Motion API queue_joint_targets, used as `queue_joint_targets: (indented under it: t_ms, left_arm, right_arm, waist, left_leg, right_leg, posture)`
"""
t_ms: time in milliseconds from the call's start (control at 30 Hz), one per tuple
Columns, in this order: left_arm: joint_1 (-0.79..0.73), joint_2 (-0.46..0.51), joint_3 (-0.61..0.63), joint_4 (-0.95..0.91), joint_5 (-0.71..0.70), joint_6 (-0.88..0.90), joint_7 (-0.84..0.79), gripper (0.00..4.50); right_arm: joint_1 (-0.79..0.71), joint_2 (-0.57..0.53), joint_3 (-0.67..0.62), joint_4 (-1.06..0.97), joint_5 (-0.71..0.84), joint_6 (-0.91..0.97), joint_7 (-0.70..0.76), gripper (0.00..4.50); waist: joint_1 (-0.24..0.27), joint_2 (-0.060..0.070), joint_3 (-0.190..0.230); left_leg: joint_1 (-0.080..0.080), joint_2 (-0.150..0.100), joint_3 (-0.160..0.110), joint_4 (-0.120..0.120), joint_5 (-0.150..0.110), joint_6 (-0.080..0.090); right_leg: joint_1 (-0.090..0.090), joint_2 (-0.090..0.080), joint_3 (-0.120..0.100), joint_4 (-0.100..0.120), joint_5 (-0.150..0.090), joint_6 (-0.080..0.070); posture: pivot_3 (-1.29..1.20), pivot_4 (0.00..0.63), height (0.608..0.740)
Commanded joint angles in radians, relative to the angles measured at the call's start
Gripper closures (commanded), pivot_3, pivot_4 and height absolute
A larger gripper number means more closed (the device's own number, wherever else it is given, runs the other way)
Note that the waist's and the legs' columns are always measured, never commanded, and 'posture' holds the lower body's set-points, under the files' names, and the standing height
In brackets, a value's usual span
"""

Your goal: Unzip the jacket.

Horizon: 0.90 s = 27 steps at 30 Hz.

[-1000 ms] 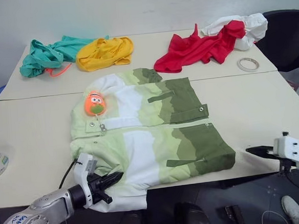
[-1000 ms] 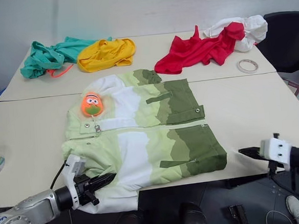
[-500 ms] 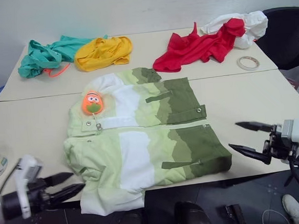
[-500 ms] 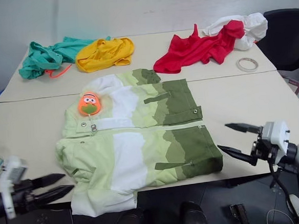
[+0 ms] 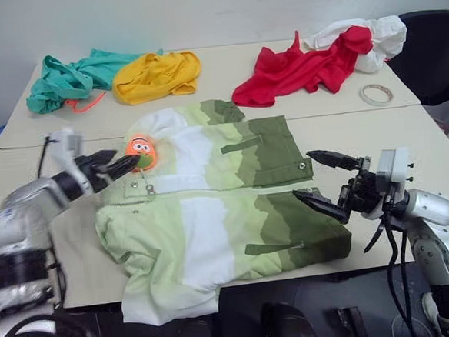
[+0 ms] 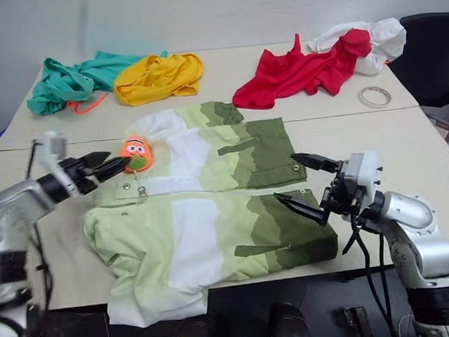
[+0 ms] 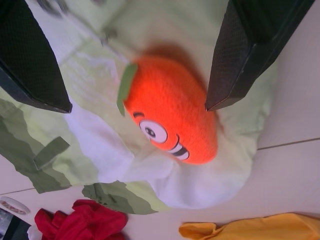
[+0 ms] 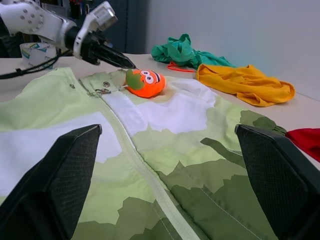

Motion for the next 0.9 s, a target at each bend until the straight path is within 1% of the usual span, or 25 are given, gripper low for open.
queue_joint_targets:
  t_ms: [33,167,267,367,400,433,533,633,700,767,900]
  left_arm:
    - [-0.106,-0.035,-0.032,0.129,0.044,-0.062,-0.047,0.00]
    - [-0.186,-0.077,-0.074,0.300,0.120,-0.122,-0.040,0.00]
    - [-0.213,-0.104,-0.096,0.367,0.148,-0.153,-0.083,0.63]
    - [-0.227,-0.120,-0.112,0.398,0.168,-0.165,-0.127,1.57]
    - [-0.233,-0.122,-0.118,0.412,0.177,-0.172,-0.134,1.80]
    - [-0.240,-0.125,-0.119,0.426,0.184,-0.179,-0.141,2.16]
    - [-0.258,-0.134,-0.101,0.447,0.180,-0.220,-0.186,3.10]
    - [-0.265,-0.150,-0.052,0.400,0.124,-0.291,-0.279,3.99]
    - [-0.243,-0.172,-0.026,0.305,0.074,-0.374,-0.377,4.47]
    - [-0.227,-0.185,-0.036,0.218,0.044,-0.351,-0.438,4.47]
    - [-0.151,-0.229,-0.127,-0.005,0.034,-0.341,-0.511,4.47]
  right_arm:
    - [0.017,0.012,-0.017,-0.050,-0.002,0.005,-0.030,0.03]
    - [0.055,0.022,-0.030,-0.083,-0.001,0.012,-0.059,0.03]
    - [0.085,0.029,-0.031,-0.105,-0.012,0.003,-0.073,0.00]
    - [0.104,0.042,-0.034,-0.114,-0.025,-0.012,-0.093,0.00]
    - [0.113,0.046,-0.036,-0.117,-0.031,-0.018,-0.097,0.00]
    - [0.122,0.050,-0.038,-0.120,-0.036,-0.024,-0.101,0.00]
    - [0.146,0.055,-0.043,-0.125,-0.050,-0.044,-0.107,0.00]
    - [0.165,0.053,-0.057,-0.125,-0.057,-0.060,-0.117,0.00]
    - [0.183,0.047,-0.074,-0.128,-0.056,-0.067,-0.119,0.00]
    - [0.203,0.037,-0.092,-0.133,-0.054,-0.069,-0.118,0.00]
    - [0.254,0.011,-0.130,-0.154,-0.040,-0.050,-0.101,0.00]
  waist:
    - [-0.004,-0.001,0.000]
    - [-0.004,-0.002,0.001]
    - [-0.004,-0.002,0.001]
    - [-0.003,-0.002,0.001]
    - [0.001,-0.003,0.001]
    - [0.004,-0.003,0.001]
    - [0.008,-0.003,0.001]
    - [0.007,-0.003,0.002]
    - [0.006,-0.004,0.002]
    - [0.006,-0.004,0.002]
    - [0.005,-0.004,0.002]
  left_leg:
    - [0.000,0.000,0.000,0.000,0.000,0.000]
    - [0.000,0.000,0.000,0.000,0.000,0.000]
    - [0.001,0.001,0.000,0.003,0.001,-0.001]
    - [0.001,0.002,0.000,0.008,0.001,0.000]
    - [0.000,0.002,0.000,0.009,0.001,0.000]
    - [0.000,0.002,-0.001,0.010,0.001,0.000]
    - [0.000,0.002,-0.001,0.011,0.000,0.001]
    - [-0.001,0.001,-0.002,0.011,0.000,0.001]
    - [-0.002,0.001,-0.002,0.011,0.000,0.001]
    - [-0.003,0.002,-0.003,0.012,0.000,0.001]
    - [-0.004,0.002,-0.004,0.012,0.000,0.001]
  right_leg:
    - [0.000,0.000,0.000,0.000,0.000,0.000]
    - [0.000,0.001,-0.001,-0.001,0.000,0.000]
    - [0.000,0.001,0.000,0.001,0.000,0.001]
    - [0.001,0.000,0.000,0.004,0.001,0.001]
    - [0.001,0.000,0.002,0.005,0.001,0.001]
    - [0.001,0.000,0.003,0.005,0.001,0.001]
    - [0.002,-0.001,0.004,0.005,0.001,0.001]
    - [0.002,-0.001,0.004,0.004,0.001,0.001]
    - [0.001,-0.001,0.003,0.004,0.001,0.001]
    - [0.001,-0.001,0.003,0.004,0.001,0.001]
    - [0.002,-0.001,0.003,0.004,0.001,0.002]
  posture:
    - [0.00,0.150,0.740]
    - [0.00,0.150,0.740]
    - [0.00,0.150,0.740]
    - [0.00,0.150,0.740]
    - [0.00,0.150,0.740]
    - [0.00,0.150,0.740]
    - [0.00,0.150,0.740]
    - [0.00,0.150,0.740]
    - [0.00,0.150,0.740]
    - [0.00,0.150,0.740]
    - [0.00,0.150,0.740]
